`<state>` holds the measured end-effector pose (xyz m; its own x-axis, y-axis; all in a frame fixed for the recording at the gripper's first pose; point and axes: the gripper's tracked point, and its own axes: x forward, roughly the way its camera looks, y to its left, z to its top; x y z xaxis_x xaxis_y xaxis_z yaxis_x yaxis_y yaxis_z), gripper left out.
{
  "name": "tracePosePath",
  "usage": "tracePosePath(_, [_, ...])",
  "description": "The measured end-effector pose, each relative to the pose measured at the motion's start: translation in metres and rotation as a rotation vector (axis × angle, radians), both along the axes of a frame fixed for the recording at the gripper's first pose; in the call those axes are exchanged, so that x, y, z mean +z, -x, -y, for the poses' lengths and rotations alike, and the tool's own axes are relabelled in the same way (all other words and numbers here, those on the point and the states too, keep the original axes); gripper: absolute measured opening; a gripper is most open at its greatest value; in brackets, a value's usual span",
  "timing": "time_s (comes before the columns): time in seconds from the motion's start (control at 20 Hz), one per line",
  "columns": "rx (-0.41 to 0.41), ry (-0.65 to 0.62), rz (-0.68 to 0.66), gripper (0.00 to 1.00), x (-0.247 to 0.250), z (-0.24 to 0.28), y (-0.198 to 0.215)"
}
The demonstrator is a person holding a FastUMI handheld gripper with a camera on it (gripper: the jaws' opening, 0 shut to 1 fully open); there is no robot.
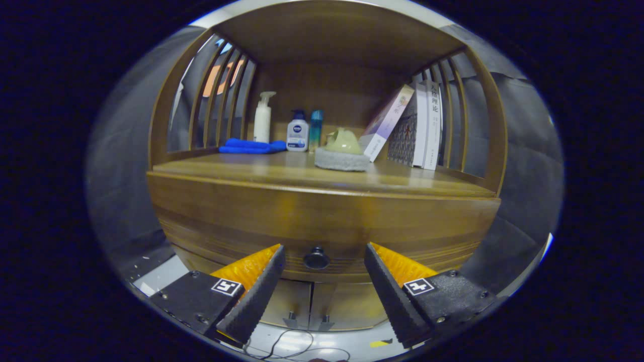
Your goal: Pull open the drawer, take out the items inside it, and place them on the countertop above the cabinet.
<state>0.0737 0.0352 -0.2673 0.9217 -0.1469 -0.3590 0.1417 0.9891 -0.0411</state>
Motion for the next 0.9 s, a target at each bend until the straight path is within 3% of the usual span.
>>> tracePosePath(0.5, [0.118,0.027,0.193,1.00,0.163,-0.024,0.077])
tracePosePath(0.9, [0.111,0.051,0.291,1.00,0.243,0.001,0.155])
